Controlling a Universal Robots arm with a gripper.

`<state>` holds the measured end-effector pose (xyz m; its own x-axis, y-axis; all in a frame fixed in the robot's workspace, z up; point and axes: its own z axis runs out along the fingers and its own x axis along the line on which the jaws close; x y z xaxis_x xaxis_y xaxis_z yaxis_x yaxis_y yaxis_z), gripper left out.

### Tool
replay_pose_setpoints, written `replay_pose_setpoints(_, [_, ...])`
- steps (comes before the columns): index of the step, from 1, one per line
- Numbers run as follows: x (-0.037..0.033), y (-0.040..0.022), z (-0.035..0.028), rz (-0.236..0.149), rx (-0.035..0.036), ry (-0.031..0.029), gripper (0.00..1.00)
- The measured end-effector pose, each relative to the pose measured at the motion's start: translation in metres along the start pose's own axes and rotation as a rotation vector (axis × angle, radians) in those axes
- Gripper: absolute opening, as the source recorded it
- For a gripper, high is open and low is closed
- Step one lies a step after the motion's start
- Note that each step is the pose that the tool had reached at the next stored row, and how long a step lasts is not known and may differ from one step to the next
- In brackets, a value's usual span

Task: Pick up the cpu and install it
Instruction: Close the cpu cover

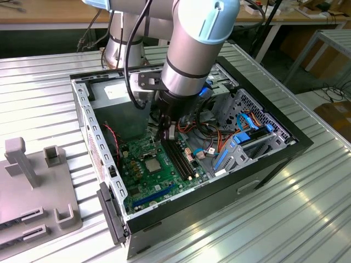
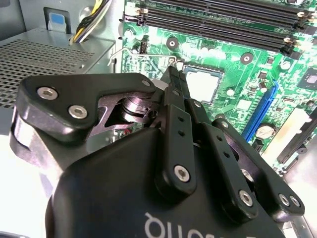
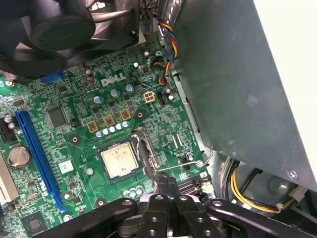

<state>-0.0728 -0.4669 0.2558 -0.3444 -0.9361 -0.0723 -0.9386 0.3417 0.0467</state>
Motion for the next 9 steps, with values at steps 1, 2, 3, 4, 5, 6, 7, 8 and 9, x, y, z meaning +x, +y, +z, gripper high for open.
replay_pose_setpoints(1, [0.0004, -0.0001, 0.0000, -0.002, -0.0001, 0.0001, 0.11])
replay_pose_setpoints(2, [0.0008, -0.0003, -0.0001, -0.003, -0.0002, 0.0002, 0.11])
replay_pose_setpoints(3, [0.0011, -0.0004, -0.0001, -0.005, -0.0004, 0.0002, 0.11])
replay_pose_setpoints(4, [0.0014, -0.0005, -0.0001, -0.006, -0.0004, 0.0003, 0.11])
replay_pose_setpoints(5, [0.0014, -0.0005, -0.0001, -0.006, -0.0005, 0.0003, 0.11])
replay_pose_setpoints(6, [0.0014, -0.0005, -0.0001, -0.006, -0.0005, 0.0003, 0.11])
replay_pose_setpoints(7, [0.0014, -0.0005, -0.0001, -0.007, -0.0005, 0.0003, 0.11])
replay_pose_setpoints(8, [0.0014, -0.0005, -0.0001, -0.008, -0.0006, 0.0004, 0.11])
replay_pose_setpoints(9, [0.0014, -0.0005, -0.0001, -0.008, -0.0006, 0.0004, 0.11])
